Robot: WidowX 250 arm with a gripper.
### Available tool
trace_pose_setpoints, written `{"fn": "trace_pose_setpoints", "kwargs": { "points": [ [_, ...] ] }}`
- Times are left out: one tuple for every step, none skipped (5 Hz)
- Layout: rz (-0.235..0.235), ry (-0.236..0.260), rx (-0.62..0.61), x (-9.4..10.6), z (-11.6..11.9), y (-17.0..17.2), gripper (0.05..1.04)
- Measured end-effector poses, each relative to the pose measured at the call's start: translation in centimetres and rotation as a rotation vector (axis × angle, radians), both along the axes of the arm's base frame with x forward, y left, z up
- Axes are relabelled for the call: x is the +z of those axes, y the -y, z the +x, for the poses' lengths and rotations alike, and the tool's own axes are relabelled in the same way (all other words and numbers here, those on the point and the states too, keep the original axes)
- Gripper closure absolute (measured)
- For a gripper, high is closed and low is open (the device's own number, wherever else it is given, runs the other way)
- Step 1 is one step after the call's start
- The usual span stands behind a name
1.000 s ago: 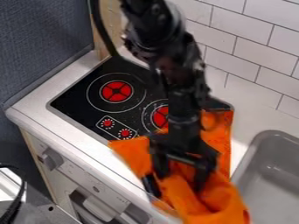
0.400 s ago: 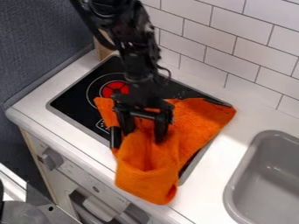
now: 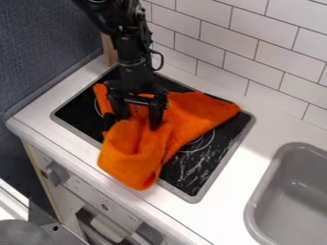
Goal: Move the cloth to the right of the table
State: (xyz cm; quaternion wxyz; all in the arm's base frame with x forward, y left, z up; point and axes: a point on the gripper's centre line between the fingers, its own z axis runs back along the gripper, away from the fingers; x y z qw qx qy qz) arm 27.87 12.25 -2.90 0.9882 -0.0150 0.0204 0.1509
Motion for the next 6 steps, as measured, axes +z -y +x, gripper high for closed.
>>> {"fn": "trace_pose_setpoints", "kwargs": {
  "points": [
    [0.025,0.003,0.043,-0.1,0.1,-3.1,0.085],
    [0.048,0.007,0.06,0.0,-0.2,-5.4,0.085],
    [0.06,-0.017,0.037,0.0,-0.8,-5.9,0.085],
    [0.02,-0.049,0.013,0.6,-1.9,-6.2,0.085],
    [-0.059,-0.085,0.036,1.8,-4.7,-5.5,0.085],
    [-0.042,-0.038,0.019,4.7,-3.9,-5.0,0.085]
  ]
}}
